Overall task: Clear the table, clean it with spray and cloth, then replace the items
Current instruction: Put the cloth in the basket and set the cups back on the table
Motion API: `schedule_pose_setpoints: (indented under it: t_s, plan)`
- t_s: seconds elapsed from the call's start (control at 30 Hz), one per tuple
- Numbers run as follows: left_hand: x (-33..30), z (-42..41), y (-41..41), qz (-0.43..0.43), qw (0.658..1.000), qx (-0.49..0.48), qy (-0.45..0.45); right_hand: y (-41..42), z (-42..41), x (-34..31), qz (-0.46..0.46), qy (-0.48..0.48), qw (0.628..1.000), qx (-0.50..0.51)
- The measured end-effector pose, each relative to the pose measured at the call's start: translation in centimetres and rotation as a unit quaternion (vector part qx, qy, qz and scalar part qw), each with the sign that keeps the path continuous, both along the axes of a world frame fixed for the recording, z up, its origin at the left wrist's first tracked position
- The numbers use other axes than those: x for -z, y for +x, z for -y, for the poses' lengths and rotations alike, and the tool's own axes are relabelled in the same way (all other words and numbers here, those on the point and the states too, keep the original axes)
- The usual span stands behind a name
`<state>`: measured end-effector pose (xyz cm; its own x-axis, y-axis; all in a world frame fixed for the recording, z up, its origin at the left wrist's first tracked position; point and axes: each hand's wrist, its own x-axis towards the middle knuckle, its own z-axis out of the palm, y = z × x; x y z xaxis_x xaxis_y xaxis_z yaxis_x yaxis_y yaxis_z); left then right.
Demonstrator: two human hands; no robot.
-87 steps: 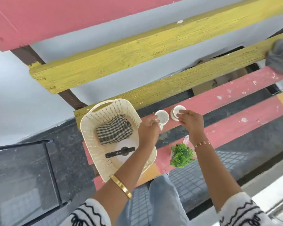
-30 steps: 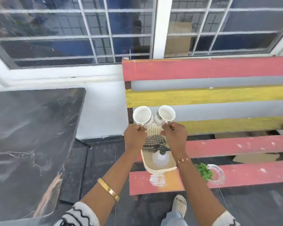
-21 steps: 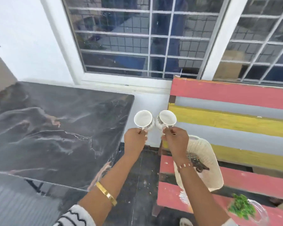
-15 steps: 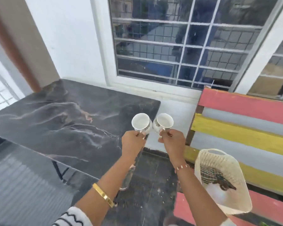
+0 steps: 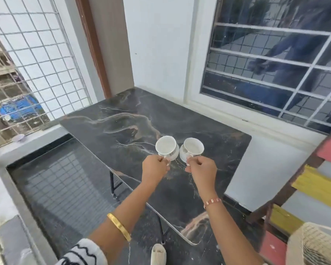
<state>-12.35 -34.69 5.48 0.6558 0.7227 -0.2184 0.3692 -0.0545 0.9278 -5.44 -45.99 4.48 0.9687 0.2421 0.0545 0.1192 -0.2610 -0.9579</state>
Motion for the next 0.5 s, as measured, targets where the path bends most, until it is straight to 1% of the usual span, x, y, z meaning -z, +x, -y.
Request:
schedule_pose_setpoints:
  t_s: [0.2, 0.33, 0.5]
  plan:
    - [1.9, -7.5, 2.5, -0.008, 1.0, -0.003, -0.025, 2.0, -7.4, 2.4, -0.036, -0.006, 0.999, 0.008]
    - [2.6, -12.8, 4.1, -0.036, 0.999, 0.001, -0.029, 3.1, -12.6, 3.1, -0.064, -0.018, 0.998, 0.018]
    - [2.7, -18.9, 5.2, -0.031, 0.999, 0.011, -0.023, 4.0, -18.1, 2.8, -0.045, -0.037, 0.998, 0.015]
